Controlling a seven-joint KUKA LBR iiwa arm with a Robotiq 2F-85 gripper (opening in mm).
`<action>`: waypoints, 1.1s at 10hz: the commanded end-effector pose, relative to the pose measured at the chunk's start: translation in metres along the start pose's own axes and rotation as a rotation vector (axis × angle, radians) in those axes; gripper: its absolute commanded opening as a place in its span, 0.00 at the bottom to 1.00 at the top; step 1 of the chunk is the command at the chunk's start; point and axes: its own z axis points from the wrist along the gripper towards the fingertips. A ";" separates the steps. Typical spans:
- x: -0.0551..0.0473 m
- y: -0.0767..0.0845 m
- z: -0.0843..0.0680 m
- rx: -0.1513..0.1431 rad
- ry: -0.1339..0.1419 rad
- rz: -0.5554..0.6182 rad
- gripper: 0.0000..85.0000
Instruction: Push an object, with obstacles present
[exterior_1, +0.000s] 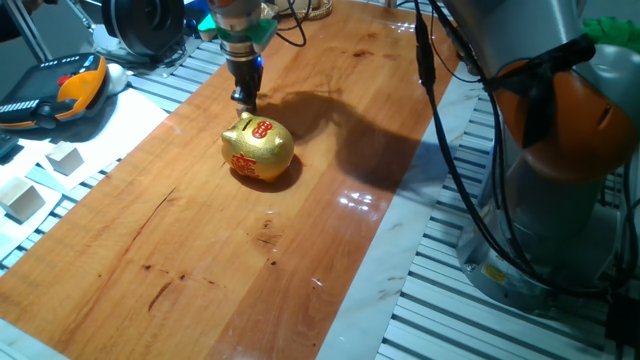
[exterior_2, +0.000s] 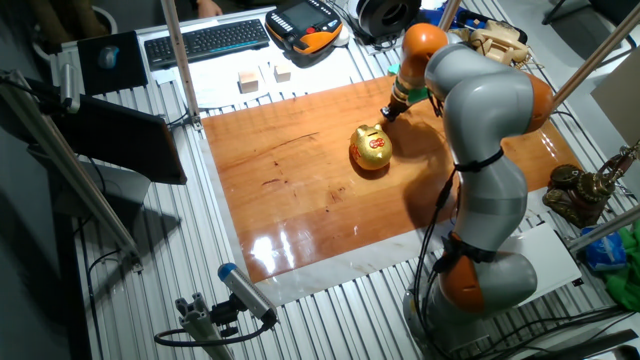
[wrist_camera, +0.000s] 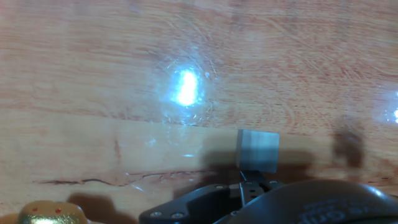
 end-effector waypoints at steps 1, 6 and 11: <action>0.000 0.000 0.000 -0.001 0.000 0.001 0.00; -0.003 -0.001 -0.001 -0.003 0.006 0.007 0.00; -0.003 -0.001 -0.001 0.000 0.005 0.005 0.00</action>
